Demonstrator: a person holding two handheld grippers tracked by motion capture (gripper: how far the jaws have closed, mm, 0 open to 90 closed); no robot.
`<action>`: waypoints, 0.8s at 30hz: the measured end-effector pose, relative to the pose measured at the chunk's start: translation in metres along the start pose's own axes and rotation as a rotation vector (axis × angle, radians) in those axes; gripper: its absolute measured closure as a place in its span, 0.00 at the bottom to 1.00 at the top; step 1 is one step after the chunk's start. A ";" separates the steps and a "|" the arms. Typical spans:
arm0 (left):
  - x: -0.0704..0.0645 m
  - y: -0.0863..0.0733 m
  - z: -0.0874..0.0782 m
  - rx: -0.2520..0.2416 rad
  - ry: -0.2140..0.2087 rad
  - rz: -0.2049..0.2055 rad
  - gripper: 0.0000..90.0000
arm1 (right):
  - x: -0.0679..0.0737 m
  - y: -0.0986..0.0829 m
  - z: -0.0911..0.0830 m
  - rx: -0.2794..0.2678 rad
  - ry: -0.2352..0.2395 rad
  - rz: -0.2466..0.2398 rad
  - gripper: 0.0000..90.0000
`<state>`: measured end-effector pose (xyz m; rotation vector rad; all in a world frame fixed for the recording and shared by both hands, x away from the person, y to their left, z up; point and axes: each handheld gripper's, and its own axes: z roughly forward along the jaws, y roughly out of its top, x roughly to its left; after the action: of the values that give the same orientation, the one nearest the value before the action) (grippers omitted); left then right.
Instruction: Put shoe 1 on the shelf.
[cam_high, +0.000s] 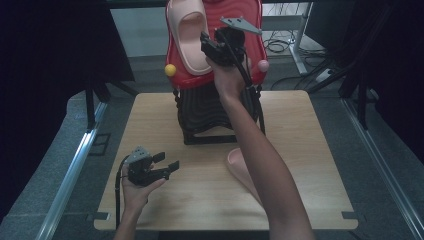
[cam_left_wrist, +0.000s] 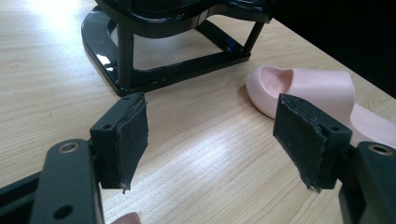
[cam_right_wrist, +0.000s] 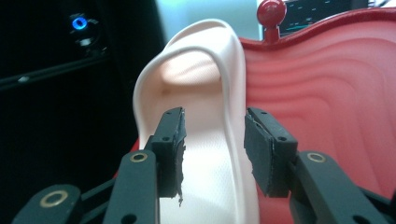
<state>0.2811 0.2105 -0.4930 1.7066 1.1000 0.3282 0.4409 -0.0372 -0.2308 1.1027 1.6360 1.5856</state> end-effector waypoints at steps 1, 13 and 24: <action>0.000 0.000 -0.001 -0.005 0.005 -0.004 0.29 | -0.005 -0.005 -0.010 0.010 0.031 -0.018 0.64; 0.000 -0.001 0.000 0.002 0.011 -0.001 0.29 | -0.038 -0.050 -0.065 0.088 0.130 -0.067 0.64; 0.000 -0.002 0.003 0.011 0.011 0.001 0.29 | -0.070 -0.112 -0.114 0.150 0.209 -0.080 0.64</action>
<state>0.2818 0.2086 -0.4953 1.7164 1.1112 0.3328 0.3582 -0.1473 -0.3381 0.9578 1.9389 1.5914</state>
